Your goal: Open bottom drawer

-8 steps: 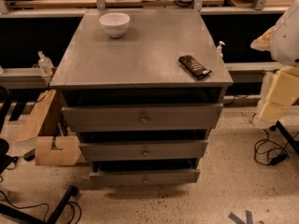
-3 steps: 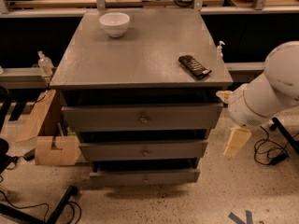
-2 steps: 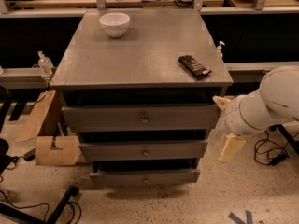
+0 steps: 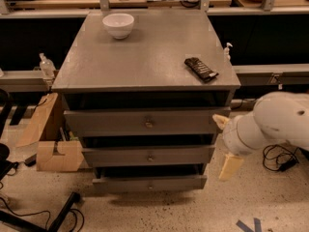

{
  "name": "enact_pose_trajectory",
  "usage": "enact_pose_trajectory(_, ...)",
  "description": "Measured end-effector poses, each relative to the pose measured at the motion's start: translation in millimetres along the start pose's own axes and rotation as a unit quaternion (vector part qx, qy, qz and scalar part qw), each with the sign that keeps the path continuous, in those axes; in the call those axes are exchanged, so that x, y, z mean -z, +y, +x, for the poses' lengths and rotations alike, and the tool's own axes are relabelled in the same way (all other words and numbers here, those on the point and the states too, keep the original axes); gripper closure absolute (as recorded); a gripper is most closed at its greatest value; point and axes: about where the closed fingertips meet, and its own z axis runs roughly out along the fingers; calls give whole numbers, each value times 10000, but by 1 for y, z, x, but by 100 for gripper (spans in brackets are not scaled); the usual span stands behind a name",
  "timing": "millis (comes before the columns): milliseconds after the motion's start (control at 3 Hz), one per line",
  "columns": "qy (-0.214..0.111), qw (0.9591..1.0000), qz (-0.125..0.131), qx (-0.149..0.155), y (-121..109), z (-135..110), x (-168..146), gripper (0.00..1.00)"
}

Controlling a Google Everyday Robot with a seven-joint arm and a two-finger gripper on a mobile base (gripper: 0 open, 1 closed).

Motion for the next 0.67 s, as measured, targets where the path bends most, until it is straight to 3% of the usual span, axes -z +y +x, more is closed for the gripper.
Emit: enact_pose_trajectory(667, 13, 10000, -25, 18, 34, 32, -85, 0)
